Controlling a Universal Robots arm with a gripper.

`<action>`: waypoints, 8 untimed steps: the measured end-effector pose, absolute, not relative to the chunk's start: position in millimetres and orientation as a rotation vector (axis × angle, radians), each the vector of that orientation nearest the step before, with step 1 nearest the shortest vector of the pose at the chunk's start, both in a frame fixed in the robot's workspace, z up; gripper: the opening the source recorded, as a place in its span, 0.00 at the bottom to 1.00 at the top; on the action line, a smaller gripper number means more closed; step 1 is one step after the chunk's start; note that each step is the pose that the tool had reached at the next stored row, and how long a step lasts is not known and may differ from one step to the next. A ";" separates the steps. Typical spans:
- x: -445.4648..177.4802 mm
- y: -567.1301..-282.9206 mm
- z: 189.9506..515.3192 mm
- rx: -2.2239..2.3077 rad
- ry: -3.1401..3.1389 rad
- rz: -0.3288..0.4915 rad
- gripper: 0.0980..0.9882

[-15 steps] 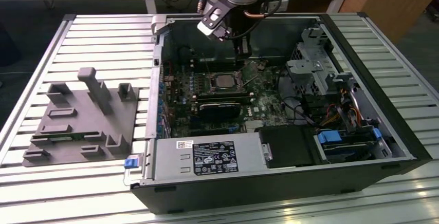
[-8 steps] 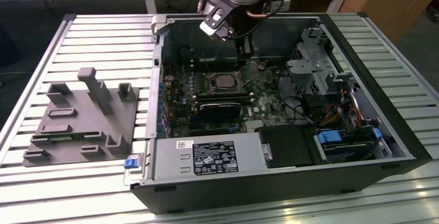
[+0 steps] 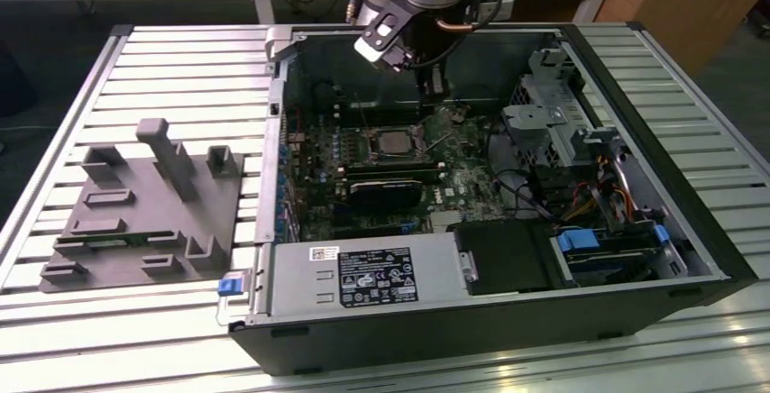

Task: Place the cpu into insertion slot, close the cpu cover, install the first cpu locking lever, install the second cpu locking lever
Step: 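Close the cpu cover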

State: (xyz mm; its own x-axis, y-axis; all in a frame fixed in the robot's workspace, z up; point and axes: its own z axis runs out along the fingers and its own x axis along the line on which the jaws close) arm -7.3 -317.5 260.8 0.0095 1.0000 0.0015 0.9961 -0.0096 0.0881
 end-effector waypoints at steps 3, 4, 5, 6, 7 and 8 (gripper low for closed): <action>-6.0 -317.5 260.8 2.187 2.166 0.097 0.01; -5.4 -317.5 260.8 2.187 2.166 0.097 0.01; -4.5 -317.5 260.8 2.187 2.166 0.097 0.01; -3.3 -317.5 260.8 2.187 2.166 0.097 0.01; -1.9 -317.5 260.8 2.187 2.167 0.097 0.01; -0.3 -317.5 260.8 2.188 2.167 0.096 0.01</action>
State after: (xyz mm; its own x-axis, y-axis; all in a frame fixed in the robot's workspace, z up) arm -0.3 -317.5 260.8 0.0095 1.0000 0.0014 0.9961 -0.0096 0.0874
